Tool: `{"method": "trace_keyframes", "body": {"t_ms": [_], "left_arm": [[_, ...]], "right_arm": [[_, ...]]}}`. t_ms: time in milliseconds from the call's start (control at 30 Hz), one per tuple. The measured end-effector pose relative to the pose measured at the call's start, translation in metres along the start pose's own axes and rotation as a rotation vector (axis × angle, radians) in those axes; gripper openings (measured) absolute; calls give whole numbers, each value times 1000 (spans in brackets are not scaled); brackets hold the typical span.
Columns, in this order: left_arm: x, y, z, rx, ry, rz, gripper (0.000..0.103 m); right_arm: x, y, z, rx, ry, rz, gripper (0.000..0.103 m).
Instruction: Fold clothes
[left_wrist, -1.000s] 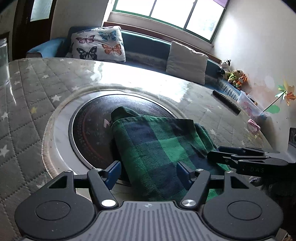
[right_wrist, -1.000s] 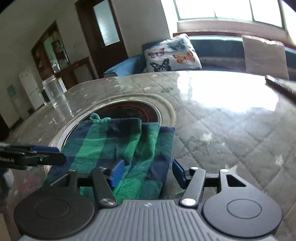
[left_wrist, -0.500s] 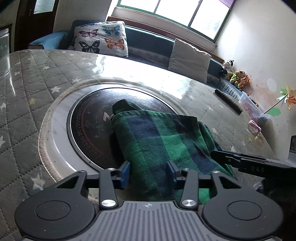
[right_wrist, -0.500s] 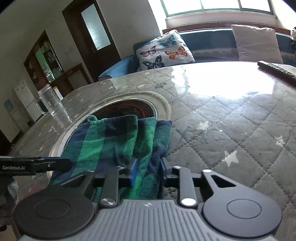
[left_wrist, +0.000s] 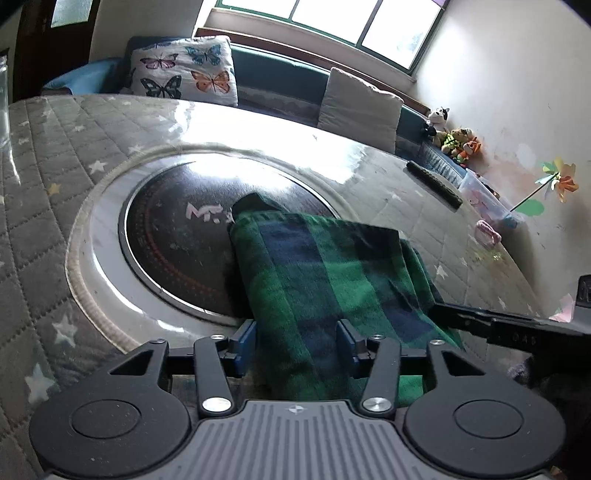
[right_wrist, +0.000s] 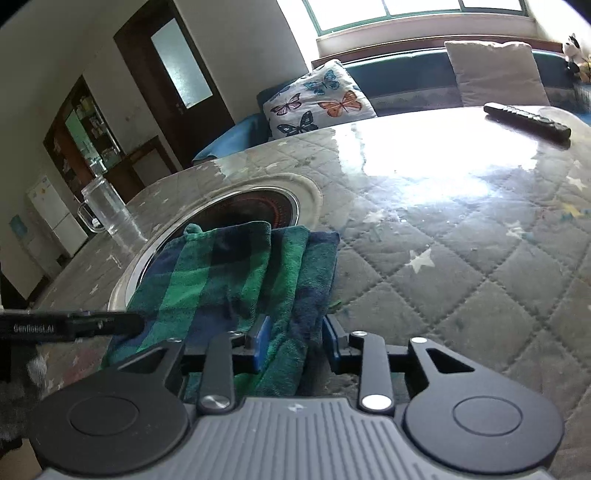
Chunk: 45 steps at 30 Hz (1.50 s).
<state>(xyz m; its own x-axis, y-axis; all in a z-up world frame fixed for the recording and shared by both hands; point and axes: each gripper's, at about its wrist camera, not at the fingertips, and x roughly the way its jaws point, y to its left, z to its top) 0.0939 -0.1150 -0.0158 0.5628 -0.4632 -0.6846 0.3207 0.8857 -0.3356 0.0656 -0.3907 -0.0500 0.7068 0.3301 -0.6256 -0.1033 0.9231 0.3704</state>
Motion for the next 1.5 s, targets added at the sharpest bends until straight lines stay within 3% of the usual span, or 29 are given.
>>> {"method": "trace_keyframes", "body": {"t_ms": [167, 400, 633, 867, 1500], "left_arm": [[3, 0, -4, -12, 3, -6, 49], [-7, 0, -6, -1, -38, 15, 27], [-33, 16, -11, -20, -93, 49, 20], [-71, 55, -16, -59, -164, 104, 18], [-147, 211, 12, -268, -317, 348, 16]], "right_arm": [[6, 6, -2, -1, -1, 13, 30], [6, 13, -7, 26, 5, 16, 16], [10, 39, -4, 5, 21, 39, 14], [46, 90, 8, -38, 69, 93, 12], [187, 288, 70, -254, 143, 318, 8]]}}
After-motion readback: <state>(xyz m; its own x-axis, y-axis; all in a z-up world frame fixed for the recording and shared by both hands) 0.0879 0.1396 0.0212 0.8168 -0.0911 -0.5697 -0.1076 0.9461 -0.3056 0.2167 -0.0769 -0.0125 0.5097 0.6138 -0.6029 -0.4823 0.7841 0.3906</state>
